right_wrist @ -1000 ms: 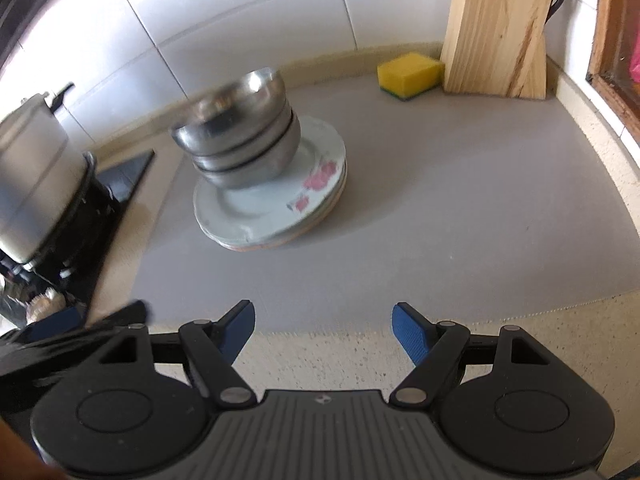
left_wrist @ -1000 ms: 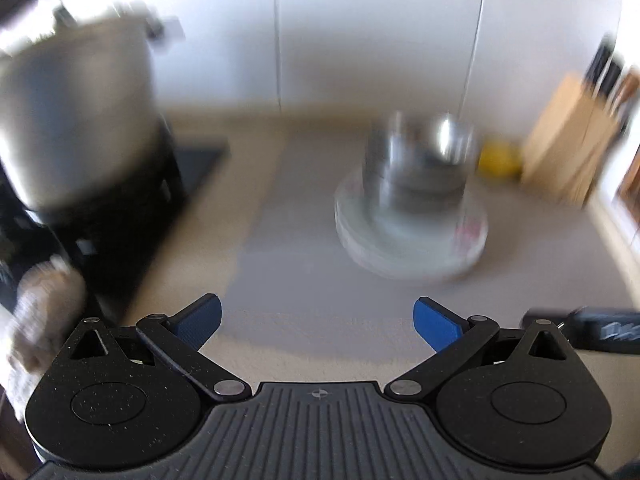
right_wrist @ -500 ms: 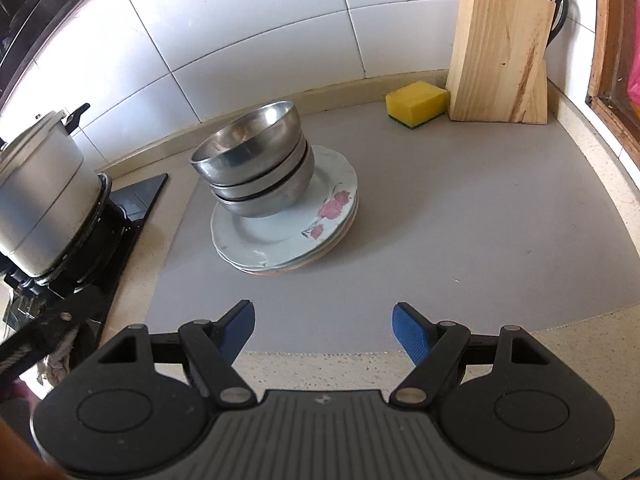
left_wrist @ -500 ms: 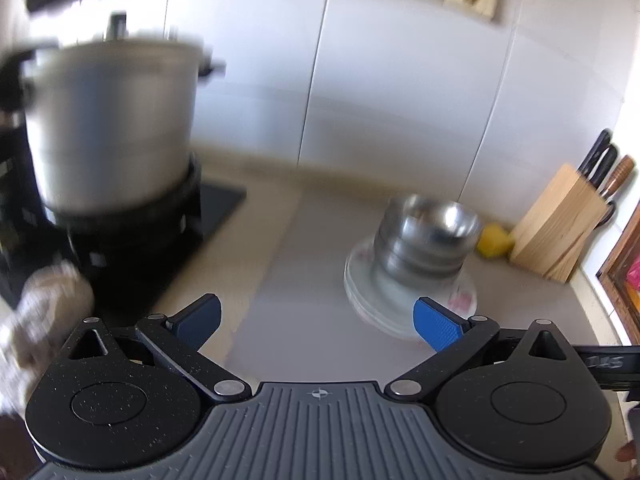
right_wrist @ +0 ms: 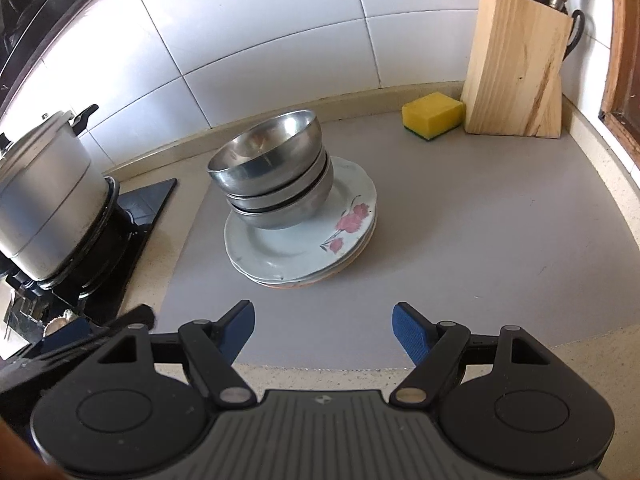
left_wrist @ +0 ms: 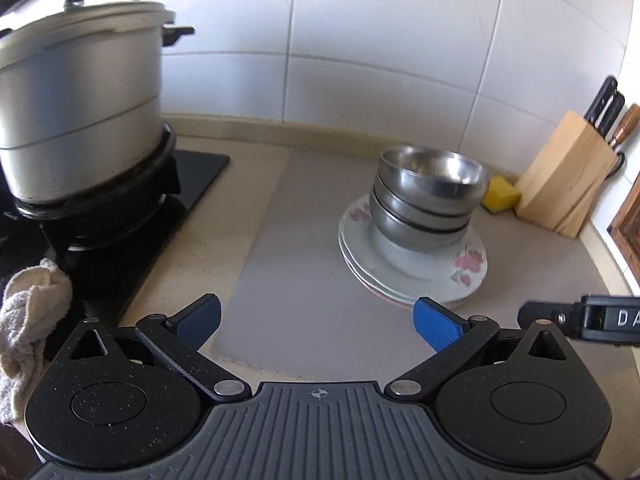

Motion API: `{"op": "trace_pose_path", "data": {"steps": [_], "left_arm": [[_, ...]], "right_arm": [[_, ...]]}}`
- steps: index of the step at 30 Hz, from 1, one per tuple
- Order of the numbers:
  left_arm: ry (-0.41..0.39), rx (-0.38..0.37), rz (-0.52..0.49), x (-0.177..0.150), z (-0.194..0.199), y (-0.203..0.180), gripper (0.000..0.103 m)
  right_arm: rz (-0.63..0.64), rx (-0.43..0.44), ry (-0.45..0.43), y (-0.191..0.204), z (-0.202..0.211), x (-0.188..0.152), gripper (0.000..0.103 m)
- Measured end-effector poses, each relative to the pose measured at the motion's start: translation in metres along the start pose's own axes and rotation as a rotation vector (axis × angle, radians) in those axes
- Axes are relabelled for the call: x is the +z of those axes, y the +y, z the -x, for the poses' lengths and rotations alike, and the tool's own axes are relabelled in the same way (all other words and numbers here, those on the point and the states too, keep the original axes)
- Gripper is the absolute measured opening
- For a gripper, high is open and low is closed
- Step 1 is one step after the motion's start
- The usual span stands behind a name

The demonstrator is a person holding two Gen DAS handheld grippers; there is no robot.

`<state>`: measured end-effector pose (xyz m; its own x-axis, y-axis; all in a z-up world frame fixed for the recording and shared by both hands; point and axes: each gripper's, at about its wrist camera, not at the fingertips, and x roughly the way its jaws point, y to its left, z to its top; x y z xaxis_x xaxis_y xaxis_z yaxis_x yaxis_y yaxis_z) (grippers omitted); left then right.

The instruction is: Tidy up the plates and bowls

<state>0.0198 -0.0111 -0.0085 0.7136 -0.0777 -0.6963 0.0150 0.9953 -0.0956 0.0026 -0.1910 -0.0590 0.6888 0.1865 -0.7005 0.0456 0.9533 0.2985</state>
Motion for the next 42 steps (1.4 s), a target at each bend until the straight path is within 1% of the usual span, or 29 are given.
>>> {"op": "trace_pose_path", "data": {"steps": [3, 6, 9, 22, 42], "left_arm": [[0.022, -0.013, -0.011, 0.001, -0.001, 0.001, 0.098], [0.037, -0.007, -0.030, 0.000, -0.003, -0.004, 0.098], [0.051, -0.019, -0.017, 0.001, -0.007, -0.003, 0.098], [0.046, -0.012, -0.002, 0.005, -0.009, -0.004, 0.098], [0.055, -0.005, -0.010, 0.003, -0.010, -0.006, 0.098]], "right_arm": [[0.008, 0.001, -0.010, 0.002, 0.000, 0.002, 0.060], [0.008, 0.009, -0.007, 0.004, -0.001, 0.003, 0.060], [0.008, 0.006, -0.003, 0.003, -0.002, 0.004, 0.060], [0.041, -0.017, 0.020, 0.006, -0.012, 0.005, 0.060], [0.040, -0.009, 0.027, 0.004, -0.013, 0.005, 0.060]]}}
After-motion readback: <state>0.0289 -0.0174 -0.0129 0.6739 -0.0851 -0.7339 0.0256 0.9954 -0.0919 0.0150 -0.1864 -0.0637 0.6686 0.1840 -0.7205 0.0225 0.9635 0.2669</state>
